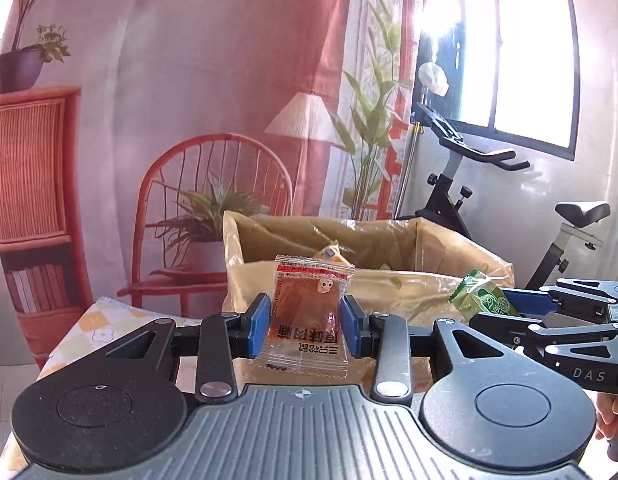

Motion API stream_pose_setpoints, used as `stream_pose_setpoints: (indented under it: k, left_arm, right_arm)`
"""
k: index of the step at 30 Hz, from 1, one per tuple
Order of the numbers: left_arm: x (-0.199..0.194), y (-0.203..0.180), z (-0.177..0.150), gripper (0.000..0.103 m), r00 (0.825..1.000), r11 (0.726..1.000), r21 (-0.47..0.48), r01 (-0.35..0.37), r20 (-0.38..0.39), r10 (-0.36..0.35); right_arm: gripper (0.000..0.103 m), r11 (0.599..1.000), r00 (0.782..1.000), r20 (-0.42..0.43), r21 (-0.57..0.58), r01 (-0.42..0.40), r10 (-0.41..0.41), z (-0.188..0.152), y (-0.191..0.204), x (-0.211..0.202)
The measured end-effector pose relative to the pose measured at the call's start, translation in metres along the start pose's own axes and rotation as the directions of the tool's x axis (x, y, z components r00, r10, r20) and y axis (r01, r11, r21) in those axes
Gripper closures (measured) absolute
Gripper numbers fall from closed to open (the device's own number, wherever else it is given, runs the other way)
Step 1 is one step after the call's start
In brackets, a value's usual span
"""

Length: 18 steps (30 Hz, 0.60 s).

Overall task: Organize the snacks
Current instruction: 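Carry both packets over the lined box and open both grippers to drop them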

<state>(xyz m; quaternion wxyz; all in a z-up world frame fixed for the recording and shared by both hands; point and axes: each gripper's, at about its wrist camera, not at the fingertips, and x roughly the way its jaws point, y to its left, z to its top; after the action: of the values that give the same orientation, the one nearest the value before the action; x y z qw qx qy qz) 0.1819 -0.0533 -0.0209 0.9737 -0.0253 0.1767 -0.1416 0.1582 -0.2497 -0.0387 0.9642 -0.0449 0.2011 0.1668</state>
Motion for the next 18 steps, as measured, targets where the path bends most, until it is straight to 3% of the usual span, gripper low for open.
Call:
stream_pose_setpoints:
  k: [5,10,13,15,18]
  left_arm:
    - [0.036,-0.011,0.037,0.062,1.000,1.000,-0.009,-0.011,0.010,0.012]
    - [0.081,-0.016,0.053,0.061,0.998,0.999,0.028,-0.032,-0.057,0.033]
    - [0.097,-0.018,0.052,0.047,0.994,0.996,0.088,-0.022,-0.108,0.031]
    - [0.095,-0.015,0.050,0.038,0.994,0.995,0.092,-0.033,-0.099,0.042]
    - [0.086,-0.002,0.046,0.037,0.995,0.998,0.060,-0.017,-0.100,0.023]
  right_arm:
    - [0.063,0.998,0.997,0.047,0.031,0.062,-0.063,0.048,-0.030,0.018]
    - [0.063,0.981,0.988,-0.036,0.117,0.156,-0.153,0.063,-0.073,0.058]
    - [0.061,0.972,0.982,-0.083,0.153,0.181,-0.170,0.058,-0.085,0.071]
    - [0.052,0.963,0.980,-0.074,0.188,0.194,-0.183,0.054,-0.089,0.068]
    - [0.050,0.961,0.986,-0.051,0.220,0.168,-0.161,0.050,-0.091,0.054]
